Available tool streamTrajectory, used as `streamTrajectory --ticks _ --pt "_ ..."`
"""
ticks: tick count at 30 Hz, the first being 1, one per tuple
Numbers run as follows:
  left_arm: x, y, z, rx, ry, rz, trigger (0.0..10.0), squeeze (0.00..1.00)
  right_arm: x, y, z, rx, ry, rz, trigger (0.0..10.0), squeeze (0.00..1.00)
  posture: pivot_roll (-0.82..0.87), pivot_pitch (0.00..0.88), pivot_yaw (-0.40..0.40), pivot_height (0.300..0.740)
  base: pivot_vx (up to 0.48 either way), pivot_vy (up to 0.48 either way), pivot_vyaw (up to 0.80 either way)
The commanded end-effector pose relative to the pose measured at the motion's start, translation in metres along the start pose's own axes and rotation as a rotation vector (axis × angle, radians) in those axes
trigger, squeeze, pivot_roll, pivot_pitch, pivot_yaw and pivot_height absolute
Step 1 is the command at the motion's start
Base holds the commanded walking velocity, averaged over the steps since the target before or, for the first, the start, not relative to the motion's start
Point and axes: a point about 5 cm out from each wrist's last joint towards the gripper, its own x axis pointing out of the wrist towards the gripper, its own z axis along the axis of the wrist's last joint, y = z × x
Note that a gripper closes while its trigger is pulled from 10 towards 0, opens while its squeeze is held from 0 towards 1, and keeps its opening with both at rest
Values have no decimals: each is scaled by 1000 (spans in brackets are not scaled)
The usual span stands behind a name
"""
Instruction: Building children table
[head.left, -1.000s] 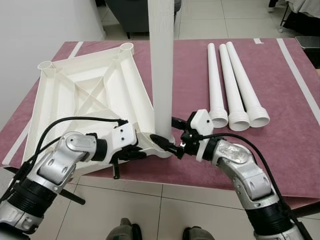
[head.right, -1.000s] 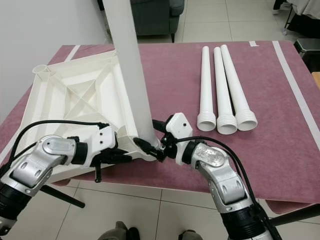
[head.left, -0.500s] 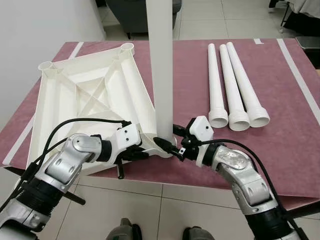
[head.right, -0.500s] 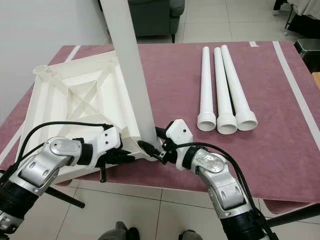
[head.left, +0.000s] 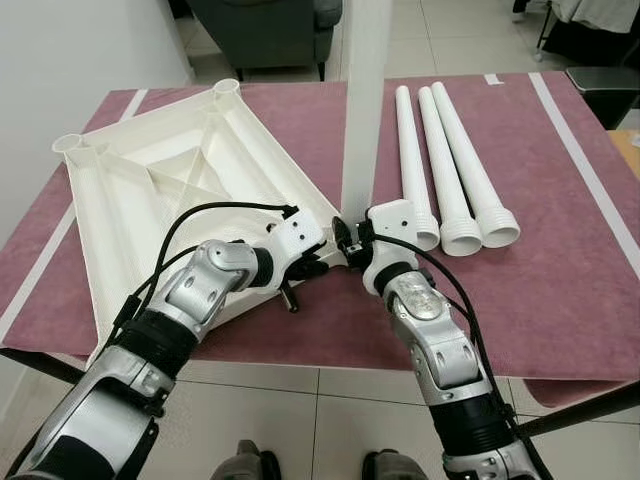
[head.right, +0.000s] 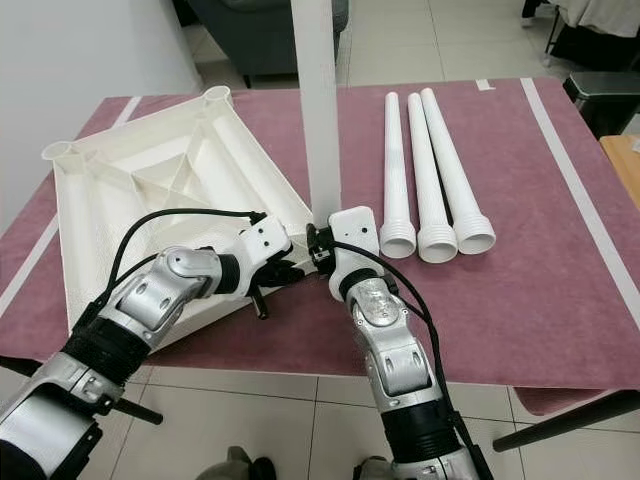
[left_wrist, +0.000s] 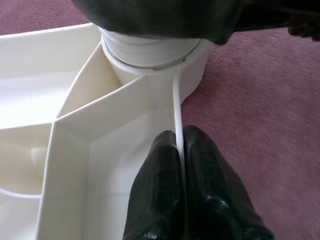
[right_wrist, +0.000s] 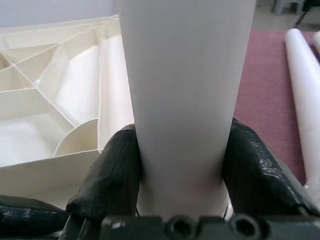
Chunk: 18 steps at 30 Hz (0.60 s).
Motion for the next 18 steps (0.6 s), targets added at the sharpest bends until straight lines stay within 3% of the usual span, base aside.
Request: streamTrajectory --ticks 1,2,3,4,5,6,7,11,12,15,18 --pt "-1 5 32 103 -96 -1 10000 0 -2 -11 -34 9 181 -85 0 0 -31 114 142 740 0 0 0" --pt "-1 5 32 103 -96 -1 10000 0 -2 -11 -34 9 181 -85 0 0 -31 114 142 740 0 0 0" --pt "0 6 33 104 -98 0 10000 0 -1 -10 -30 6 156 -90 8078 0 -30 116 144 740 0 0 0" --pt "-1 6 34 108 -101 -6 10000 0 0 -9 -26 12 122 -77 10000 0 -30 116 144 740 0 0 0" --pt "-1 6 34 108 -101 -6 10000 0 0 -9 -26 12 122 -77 10000 0 -30 116 144 740 0 0 0" --pt "-2 6 33 112 -102 -11 10000 0 1 -8 -22 22 95 -59 10000 733 -30 116 144 740 0 0 0" --pt "-3 5 32 115 -102 -17 10000 0 1 -7 -16 29 56 -32 10000 1000 -30 116 143 740 0 0 0" --pt "-6 4 30 120 -100 -31 10000 0 2 -6 -7 37 1 13 10000 945 -29 116 143 740 0 0 0" --pt "-10 1 28 131 -100 -54 10000 0 1 -6 2 43 -45 63 10000 0 -27 115 140 740 0 0 0" --pt "-17 -4 24 147 -99 -96 10000 0 -1 -7 15 52 -111 147 10000 0 -27 115 140 740 0 0 0" --pt "-33 -11 14 177 -81 -154 10000 0 -6 -15 28 11 -176 260 10000 0 -24 114 139 740 0 0 0"
